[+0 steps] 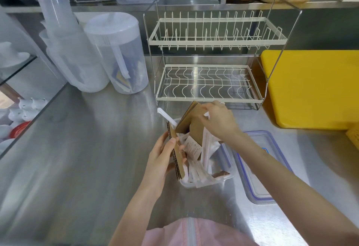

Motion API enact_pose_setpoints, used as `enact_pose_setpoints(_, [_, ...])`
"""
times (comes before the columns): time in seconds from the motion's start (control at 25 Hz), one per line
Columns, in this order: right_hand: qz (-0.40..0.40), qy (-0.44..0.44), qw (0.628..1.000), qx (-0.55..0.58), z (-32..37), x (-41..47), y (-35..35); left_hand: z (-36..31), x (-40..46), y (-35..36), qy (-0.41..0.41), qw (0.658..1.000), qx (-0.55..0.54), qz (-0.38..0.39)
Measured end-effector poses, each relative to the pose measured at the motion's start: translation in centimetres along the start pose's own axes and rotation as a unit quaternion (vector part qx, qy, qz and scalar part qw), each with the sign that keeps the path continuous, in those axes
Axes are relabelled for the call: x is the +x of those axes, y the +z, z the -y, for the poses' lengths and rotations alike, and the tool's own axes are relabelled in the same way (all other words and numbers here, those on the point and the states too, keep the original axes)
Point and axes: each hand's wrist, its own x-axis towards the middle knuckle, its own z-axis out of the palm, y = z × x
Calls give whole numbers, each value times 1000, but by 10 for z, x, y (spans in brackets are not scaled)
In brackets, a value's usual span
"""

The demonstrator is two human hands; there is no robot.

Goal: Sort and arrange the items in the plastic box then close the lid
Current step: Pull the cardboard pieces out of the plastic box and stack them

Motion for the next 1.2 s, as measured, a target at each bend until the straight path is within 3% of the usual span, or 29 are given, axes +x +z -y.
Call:
enact_pose_setpoints(0.12, [46,48,989,-131,1,12,17,-1,-1,-2,-9,1000,-5,-4])
enact_pose_setpoints(0.24, [23,56,993,-101,-1,12,24,-5,-2,-5,-26,999,-8,-29])
enact_pose_setpoints(0.36, [-41,36,997,59,-5,10,12,-7,0,-6,-31,999,-9,-38])
enact_pose_setpoints(0.48, [-101,-4,964,247,-5,2,-12,-9,1,-5,-20,1000,4,-24])
enact_pose_setpoints(0.64, [-157,-51,917,363,1,-21,-34,-27,9,-1,52,997,47,-28])
enact_pose_setpoints(0.8, [-59,8,909,414,13,-39,-29,-38,9,14,144,978,153,-8])
enact_pose_setpoints(0.92, [28,38,862,504,24,-46,-21,-28,5,21,152,947,282,8])
enact_pose_setpoints(1.08, [123,95,793,589,26,-49,-21,-23,3,18,149,951,270,32])
enact_pose_setpoints(1.2, [176,90,805,559,24,-51,-17,-24,1,19,145,952,266,43])
